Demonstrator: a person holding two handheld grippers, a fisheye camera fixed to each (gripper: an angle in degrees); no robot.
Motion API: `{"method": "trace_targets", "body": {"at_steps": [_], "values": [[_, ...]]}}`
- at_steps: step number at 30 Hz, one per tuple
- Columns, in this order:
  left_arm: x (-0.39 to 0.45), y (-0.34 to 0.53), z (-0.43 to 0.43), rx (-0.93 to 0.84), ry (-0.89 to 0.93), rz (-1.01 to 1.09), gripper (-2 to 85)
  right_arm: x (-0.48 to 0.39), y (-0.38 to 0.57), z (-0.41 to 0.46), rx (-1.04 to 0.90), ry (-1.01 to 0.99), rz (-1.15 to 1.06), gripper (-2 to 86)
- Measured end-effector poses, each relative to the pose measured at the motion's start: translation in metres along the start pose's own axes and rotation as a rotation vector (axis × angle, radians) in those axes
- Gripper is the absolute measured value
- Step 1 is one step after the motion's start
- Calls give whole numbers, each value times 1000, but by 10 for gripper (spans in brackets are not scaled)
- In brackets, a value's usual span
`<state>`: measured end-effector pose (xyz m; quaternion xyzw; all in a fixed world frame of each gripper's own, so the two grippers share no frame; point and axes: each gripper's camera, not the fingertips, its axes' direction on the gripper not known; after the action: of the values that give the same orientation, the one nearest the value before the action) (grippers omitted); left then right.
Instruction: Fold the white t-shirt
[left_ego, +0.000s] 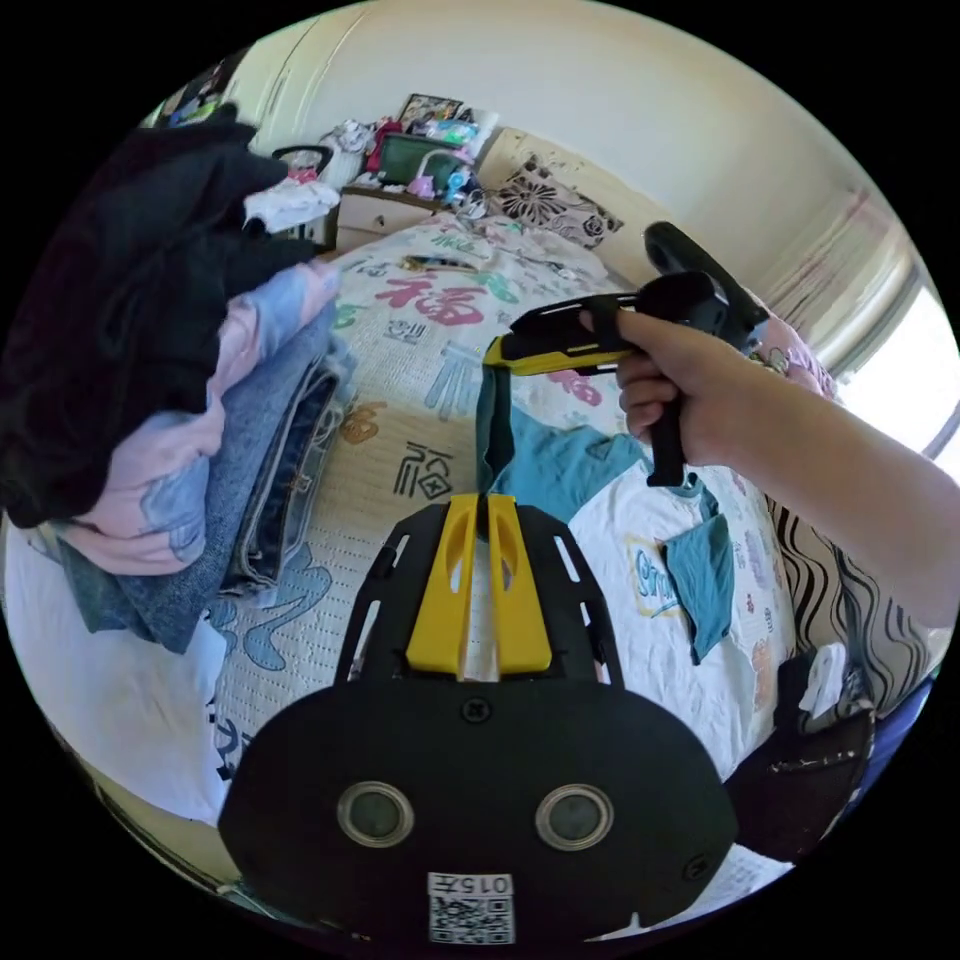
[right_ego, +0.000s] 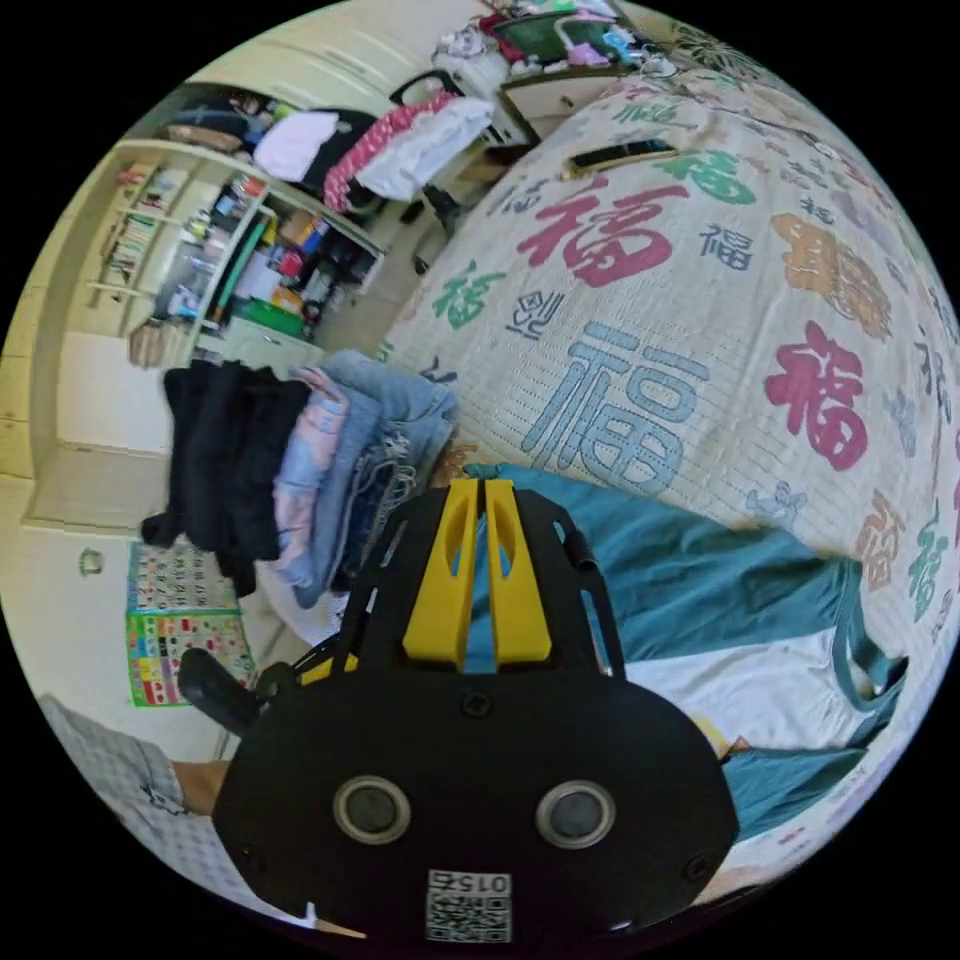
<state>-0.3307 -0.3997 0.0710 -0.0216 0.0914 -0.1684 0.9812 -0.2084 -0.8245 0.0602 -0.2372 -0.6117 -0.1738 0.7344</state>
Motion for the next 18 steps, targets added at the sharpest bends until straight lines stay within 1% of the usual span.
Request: {"method": "trace_targets", "body": {"at_steps": [3,7,9,11,13,14,15,17,18], "values": [[34,8,-13,45,29,101,-2,35,44,-58,120,-77,84,3],[82,22,-6,28,88,238,1,87,104,-101,184,-53,214,7],[108,37,19,-70,119,302,7,124,142,-112,191,-50,354,13],[121,49,42,-154,141,341,18,144,163,-113,160,-16,419,23],[127,57,63,-254,163,351,52,159,176,-112,79,48,499,45],[126,58,73,-321,209,336,98,164,183,-118,60,87,525,60],[124,55,77,-367,265,319,111,166,188,-128,80,106,536,76],[114,48,69,-360,315,287,116,167,188,-148,123,118,537,98],[103,42,58,-315,317,246,112,164,183,-161,163,123,497,102]]}}
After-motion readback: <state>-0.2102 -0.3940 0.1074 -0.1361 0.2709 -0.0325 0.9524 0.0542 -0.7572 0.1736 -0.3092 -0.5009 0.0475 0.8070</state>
